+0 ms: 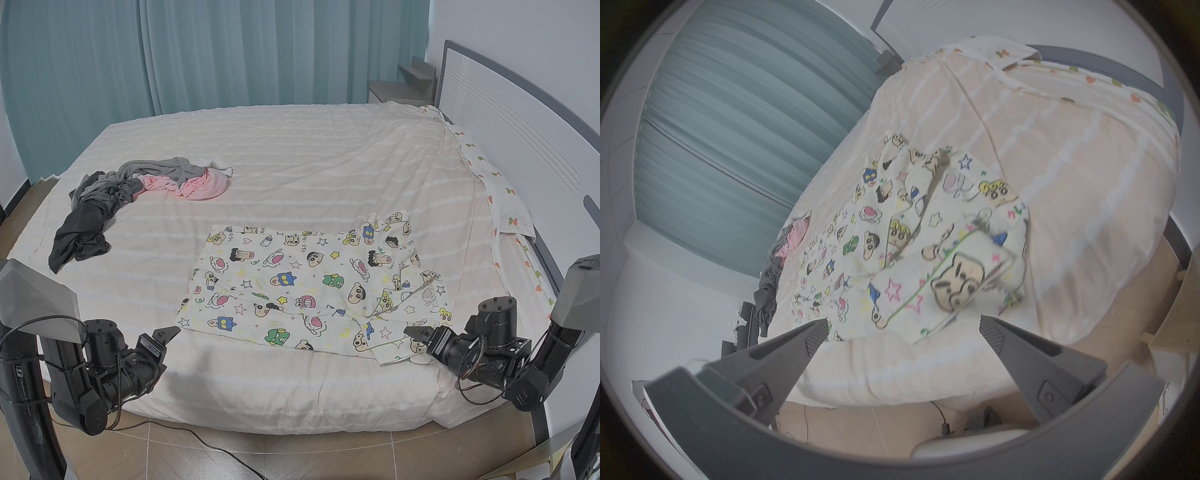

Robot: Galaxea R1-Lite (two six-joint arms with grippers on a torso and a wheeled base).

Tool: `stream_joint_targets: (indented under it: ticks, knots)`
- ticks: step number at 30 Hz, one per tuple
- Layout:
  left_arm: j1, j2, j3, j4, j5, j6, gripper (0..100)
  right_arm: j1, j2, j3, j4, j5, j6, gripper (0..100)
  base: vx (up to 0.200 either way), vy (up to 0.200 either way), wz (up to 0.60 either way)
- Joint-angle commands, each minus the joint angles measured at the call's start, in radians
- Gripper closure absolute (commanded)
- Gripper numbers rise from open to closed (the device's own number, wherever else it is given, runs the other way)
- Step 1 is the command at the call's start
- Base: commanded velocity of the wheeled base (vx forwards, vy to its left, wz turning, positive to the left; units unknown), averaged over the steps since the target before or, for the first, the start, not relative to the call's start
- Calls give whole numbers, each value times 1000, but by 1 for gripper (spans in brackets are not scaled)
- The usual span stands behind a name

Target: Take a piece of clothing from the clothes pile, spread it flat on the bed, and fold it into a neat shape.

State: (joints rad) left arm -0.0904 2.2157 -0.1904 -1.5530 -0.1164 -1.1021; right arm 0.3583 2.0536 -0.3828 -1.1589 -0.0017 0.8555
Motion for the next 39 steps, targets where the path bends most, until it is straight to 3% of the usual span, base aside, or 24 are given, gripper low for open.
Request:
stream_joint_targets:
  ticks: [1, 5, 11, 28, 29, 39]
  knots:
    - [-2, 2, 0, -18, 0, -1, 0, -107, 16, -13, -8, 80, -15, 0, 0, 0, 0]
    - [-2, 2, 0, -18, 0, 1, 0, -196, 53, -13, -58, 155, -89, 0, 0, 0, 0]
    - [-2, 5, 0, -18, 0, 1, 0, -239, 120, -34, -82, 253, -171, 0, 0, 0, 0]
    - [-2, 9, -3, -18, 0, 1, 0, -225, 198, -113, -81, 278, -171, 0, 0, 0, 0]
    - [-2, 10, -3, -18, 0, 1, 0, -220, 207, -123, -81, 278, -171, 100, 0, 0, 0]
    - [-2, 10, -3, -18, 0, 1, 0, -225, 204, -114, -84, 273, -173, 100, 0, 0, 0]
